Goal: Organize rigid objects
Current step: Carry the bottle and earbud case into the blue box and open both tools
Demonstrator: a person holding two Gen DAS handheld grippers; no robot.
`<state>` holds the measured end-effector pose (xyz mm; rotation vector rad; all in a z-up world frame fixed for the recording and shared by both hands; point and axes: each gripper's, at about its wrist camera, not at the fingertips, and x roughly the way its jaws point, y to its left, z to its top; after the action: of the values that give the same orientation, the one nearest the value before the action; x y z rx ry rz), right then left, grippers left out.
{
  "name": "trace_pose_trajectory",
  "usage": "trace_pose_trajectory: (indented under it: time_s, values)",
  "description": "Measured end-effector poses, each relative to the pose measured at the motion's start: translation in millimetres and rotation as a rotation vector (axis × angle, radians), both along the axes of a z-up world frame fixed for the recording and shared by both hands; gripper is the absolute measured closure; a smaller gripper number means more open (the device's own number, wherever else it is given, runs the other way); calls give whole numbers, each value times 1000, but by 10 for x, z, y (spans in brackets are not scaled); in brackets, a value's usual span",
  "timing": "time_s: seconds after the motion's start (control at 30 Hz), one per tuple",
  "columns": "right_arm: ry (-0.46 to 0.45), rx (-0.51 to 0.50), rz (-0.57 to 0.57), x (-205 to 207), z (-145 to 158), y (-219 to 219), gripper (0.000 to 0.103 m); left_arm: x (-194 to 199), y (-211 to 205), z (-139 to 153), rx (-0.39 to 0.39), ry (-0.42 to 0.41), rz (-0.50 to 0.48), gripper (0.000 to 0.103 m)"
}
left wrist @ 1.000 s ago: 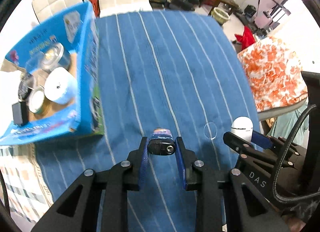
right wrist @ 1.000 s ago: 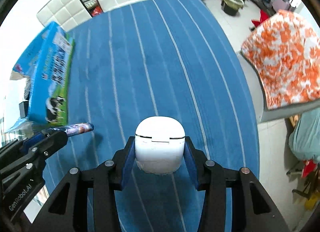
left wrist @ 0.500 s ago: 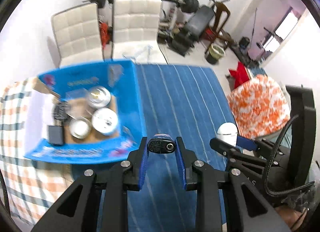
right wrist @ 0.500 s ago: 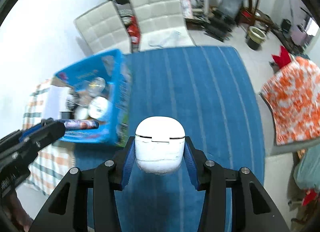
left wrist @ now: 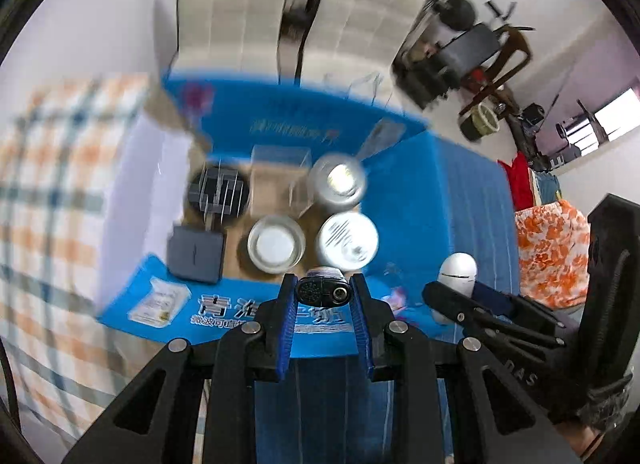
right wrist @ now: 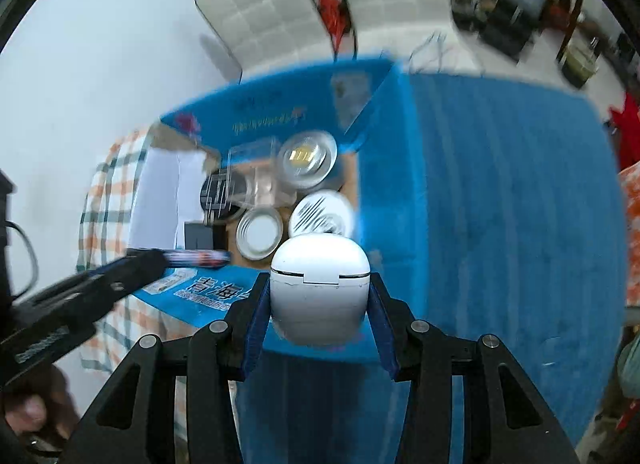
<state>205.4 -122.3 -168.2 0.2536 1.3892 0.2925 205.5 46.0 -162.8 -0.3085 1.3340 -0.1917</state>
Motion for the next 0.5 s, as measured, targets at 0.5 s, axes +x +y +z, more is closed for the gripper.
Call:
trace_pose_trajectory:
  time_s: [0.5]
  values:
    - [216, -19, 4, 253, -947, 378, 54, 525, 142, -806, 12, 189, -73, 77]
